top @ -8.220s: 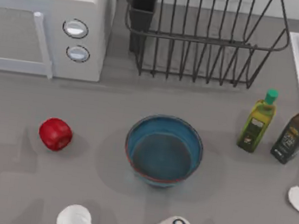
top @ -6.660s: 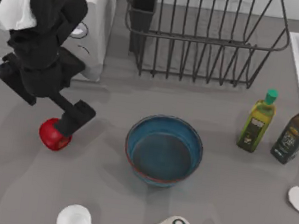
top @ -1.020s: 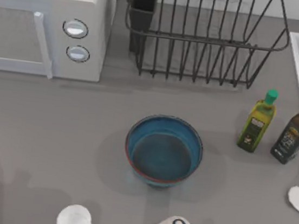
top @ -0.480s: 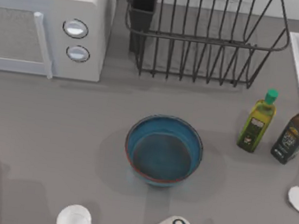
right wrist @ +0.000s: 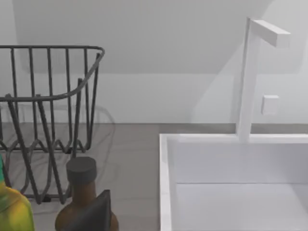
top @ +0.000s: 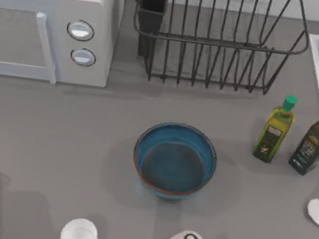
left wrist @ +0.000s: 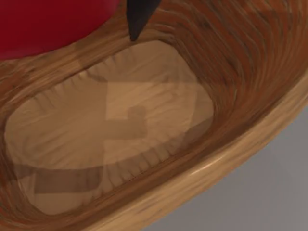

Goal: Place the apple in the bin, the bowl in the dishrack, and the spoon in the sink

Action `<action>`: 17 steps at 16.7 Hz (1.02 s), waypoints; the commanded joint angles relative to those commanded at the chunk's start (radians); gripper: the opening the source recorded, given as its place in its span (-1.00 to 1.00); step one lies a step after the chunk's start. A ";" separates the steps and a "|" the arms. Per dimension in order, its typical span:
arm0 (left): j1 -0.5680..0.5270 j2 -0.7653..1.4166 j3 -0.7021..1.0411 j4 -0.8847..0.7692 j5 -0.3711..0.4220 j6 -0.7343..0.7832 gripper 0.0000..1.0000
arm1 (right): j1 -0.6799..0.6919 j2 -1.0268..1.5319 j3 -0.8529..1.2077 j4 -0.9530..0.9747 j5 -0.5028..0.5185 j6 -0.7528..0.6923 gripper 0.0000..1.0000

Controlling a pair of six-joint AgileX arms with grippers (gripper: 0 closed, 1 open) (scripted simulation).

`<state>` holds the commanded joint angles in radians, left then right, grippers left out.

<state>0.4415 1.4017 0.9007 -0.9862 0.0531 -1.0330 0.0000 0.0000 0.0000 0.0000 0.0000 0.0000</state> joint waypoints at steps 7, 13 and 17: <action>0.000 0.000 0.000 0.000 0.000 0.000 1.00 | 0.000 0.000 0.000 0.000 0.000 0.000 1.00; 0.000 0.000 0.000 0.000 0.000 0.000 1.00 | 0.000 0.000 0.000 0.000 0.000 0.000 1.00; -0.013 -0.033 -0.021 0.029 0.000 0.029 1.00 | 0.000 0.000 0.000 0.000 0.000 0.000 1.00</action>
<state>0.4287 1.3684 0.8795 -0.9567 0.0529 -1.0037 0.0000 0.0000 0.0000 0.0000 0.0000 0.0000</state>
